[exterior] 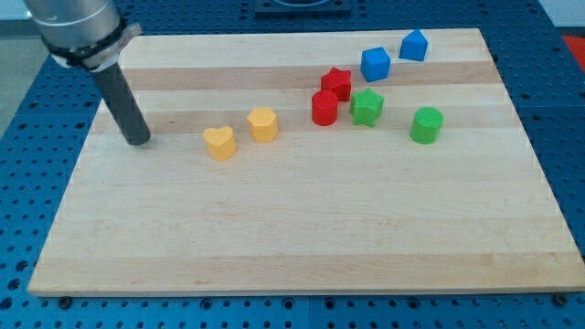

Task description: Move your arm near to the red star

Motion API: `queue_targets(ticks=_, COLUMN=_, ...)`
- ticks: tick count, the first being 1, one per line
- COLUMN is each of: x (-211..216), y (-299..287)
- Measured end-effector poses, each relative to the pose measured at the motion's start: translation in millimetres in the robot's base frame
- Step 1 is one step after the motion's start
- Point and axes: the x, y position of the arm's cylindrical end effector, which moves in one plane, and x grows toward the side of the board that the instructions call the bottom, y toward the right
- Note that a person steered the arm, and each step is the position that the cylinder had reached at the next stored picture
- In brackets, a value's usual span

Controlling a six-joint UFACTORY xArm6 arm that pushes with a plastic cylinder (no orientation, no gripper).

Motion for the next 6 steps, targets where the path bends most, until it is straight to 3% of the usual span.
queue_targets(ticks=2, x=-53, y=32)
queue_targets(ticks=5, x=-103, y=179)
queue_targets(ticks=6, x=-107, y=203)
